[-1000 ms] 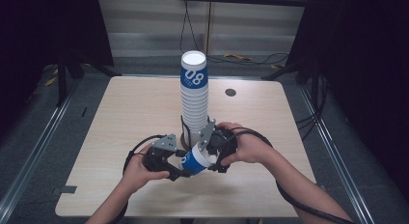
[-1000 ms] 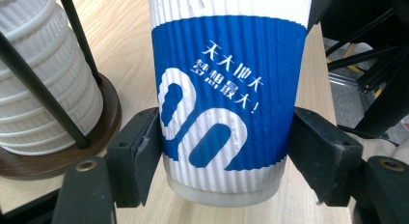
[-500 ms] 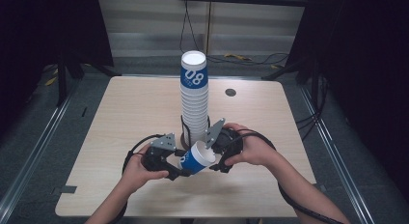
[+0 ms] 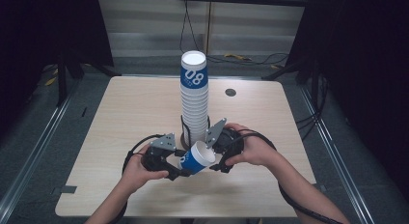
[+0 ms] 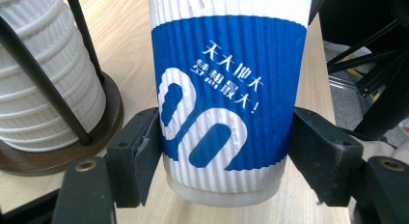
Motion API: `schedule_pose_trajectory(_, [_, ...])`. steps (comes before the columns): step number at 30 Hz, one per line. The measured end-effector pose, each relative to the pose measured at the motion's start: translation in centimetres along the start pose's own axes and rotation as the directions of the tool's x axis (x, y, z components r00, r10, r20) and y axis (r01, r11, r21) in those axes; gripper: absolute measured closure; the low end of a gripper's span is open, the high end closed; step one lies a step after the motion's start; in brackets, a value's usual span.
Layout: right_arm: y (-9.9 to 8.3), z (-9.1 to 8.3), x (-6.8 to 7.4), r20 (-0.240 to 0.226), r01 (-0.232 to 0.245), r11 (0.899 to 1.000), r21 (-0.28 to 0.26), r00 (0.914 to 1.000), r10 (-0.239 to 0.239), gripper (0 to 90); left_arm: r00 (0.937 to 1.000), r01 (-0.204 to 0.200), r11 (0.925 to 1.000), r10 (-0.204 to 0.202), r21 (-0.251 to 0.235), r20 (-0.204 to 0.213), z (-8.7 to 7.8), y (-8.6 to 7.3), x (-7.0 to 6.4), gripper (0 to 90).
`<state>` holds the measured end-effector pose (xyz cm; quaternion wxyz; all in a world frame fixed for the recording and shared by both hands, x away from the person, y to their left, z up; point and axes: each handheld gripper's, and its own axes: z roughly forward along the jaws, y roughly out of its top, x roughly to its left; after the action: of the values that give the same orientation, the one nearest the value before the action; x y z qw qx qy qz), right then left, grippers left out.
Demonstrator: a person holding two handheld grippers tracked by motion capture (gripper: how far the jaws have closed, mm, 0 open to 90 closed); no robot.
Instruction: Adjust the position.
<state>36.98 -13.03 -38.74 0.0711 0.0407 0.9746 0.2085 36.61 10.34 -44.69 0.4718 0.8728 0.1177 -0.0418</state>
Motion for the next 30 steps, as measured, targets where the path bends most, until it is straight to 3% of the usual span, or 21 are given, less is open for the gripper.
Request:
schedule_pose_trajectory(24, [1.0,0.3,0.1,-0.027,0.031,0.999,-0.023,0.9991,-0.032,13.6,0.9999,-0.013,0.9999,0.013,0.001,0.011,0.3,0.0,-0.1,29.6])
schedule_pose_trajectory(30, [0.6,0.0,0.1,-0.028,0.011,0.999,-0.052,0.9995,-0.013,13.6,0.9999,-0.009,1.0,0.009,0.003,0.007,0.2,0.0,0.0,29.6])
